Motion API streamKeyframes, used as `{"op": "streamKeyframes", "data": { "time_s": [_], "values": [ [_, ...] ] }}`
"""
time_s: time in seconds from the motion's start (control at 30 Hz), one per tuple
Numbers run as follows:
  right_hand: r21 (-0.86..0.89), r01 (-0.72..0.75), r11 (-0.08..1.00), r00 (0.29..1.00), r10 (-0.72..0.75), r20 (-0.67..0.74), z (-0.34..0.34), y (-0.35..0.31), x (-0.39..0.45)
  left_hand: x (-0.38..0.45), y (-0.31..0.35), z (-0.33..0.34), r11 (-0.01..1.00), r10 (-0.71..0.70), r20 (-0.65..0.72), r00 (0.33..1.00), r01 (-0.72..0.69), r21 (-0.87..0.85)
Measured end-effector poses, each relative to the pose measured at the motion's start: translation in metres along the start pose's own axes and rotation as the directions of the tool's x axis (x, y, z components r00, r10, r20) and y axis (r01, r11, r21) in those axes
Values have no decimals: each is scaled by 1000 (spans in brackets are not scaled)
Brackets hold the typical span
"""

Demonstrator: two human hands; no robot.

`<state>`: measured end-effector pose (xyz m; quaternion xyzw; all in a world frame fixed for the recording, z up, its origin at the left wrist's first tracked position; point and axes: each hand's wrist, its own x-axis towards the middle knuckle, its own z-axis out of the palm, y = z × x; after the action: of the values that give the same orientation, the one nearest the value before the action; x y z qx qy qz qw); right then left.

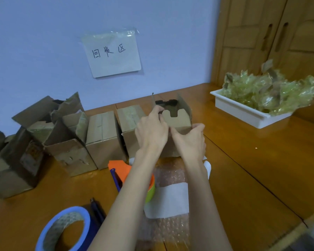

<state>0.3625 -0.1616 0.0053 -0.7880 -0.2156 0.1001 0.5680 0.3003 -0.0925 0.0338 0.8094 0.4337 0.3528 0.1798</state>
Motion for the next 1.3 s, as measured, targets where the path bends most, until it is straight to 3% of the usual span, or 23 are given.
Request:
{"op": "streamKeyframes", "data": {
  "time_s": [0.2,0.47,0.7,0.93,1.13,1.3],
  "values": [
    [161,42,986,999,-39,-21,-23,-9,-37,-37,7,-36,999,43,-58,997,-41,29],
    [290,172,941,979,-131,-155,-27,-30,-93,-81,17,-84,988,138,-276,951,-153,-31],
    [388,232,892,969,-245,-17,-4,-43,-154,-109,-29,-139,976,177,-516,838,-219,-21],
    [425,271,864,932,-346,109,38,-65,-212,-139,-77,-193,984,9,-660,751,-125,-129],
    [521,164,838,876,-366,313,69,-84,-252,-154,-110,-236,993,-40,-779,626,-60,-99],
    [503,100,859,809,-364,461,98,-82,-278,-168,-151,-252,981,-157,-806,571,-1,-192]
  ]
}}
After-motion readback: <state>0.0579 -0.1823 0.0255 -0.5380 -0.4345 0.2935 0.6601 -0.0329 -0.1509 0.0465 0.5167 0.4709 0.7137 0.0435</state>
